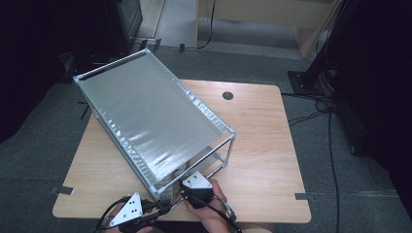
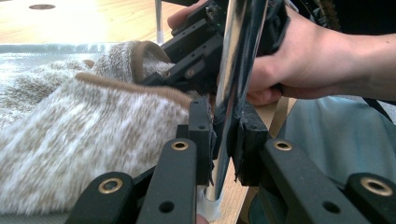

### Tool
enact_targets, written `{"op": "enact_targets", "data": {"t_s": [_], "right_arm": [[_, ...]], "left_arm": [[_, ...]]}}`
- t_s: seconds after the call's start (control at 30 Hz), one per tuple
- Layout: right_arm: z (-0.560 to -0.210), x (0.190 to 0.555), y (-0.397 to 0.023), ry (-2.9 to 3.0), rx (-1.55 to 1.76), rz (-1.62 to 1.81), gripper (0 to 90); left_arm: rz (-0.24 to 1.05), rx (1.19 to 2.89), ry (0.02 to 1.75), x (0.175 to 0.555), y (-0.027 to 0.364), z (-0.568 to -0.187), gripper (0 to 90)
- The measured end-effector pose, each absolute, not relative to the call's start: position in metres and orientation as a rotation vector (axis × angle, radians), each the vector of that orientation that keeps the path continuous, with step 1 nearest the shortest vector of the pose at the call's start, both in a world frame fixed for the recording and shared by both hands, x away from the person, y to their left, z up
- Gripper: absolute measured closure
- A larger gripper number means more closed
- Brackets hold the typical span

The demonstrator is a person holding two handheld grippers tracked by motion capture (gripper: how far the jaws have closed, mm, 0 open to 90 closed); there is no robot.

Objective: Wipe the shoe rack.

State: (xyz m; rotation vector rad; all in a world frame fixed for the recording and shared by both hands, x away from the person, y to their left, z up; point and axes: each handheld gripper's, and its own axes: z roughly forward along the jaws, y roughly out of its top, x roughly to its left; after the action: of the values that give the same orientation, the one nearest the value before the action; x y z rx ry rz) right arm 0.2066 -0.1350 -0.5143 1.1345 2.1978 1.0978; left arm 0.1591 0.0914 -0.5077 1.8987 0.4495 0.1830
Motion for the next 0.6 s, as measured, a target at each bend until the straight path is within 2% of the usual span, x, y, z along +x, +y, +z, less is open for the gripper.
{"op": "enact_targets", "data": {"t_s": [0.2,0.37,0.47,0.6], "right_arm": [[-0.512,0.223,-0.177,2.057,1.316,1.026,68.7],[-0.503,0.22,-0.213,1.98,1.399,1.054,69.2],[-0.504,0.209,-0.213,2.042,1.376,1.07,69.5],[-0.507,0.193,-0.191,2.129,1.311,1.098,69.8]], "left_arm": [[0.196,1.904,0.447,0.159,0.091,-0.507,80.3],[0.202,1.909,0.445,0.158,0.091,-0.507,80.4],[0.2,1.911,0.448,0.158,0.09,-0.507,80.4],[0.198,1.91,0.451,0.159,0.09,-0.507,80.4]]}}
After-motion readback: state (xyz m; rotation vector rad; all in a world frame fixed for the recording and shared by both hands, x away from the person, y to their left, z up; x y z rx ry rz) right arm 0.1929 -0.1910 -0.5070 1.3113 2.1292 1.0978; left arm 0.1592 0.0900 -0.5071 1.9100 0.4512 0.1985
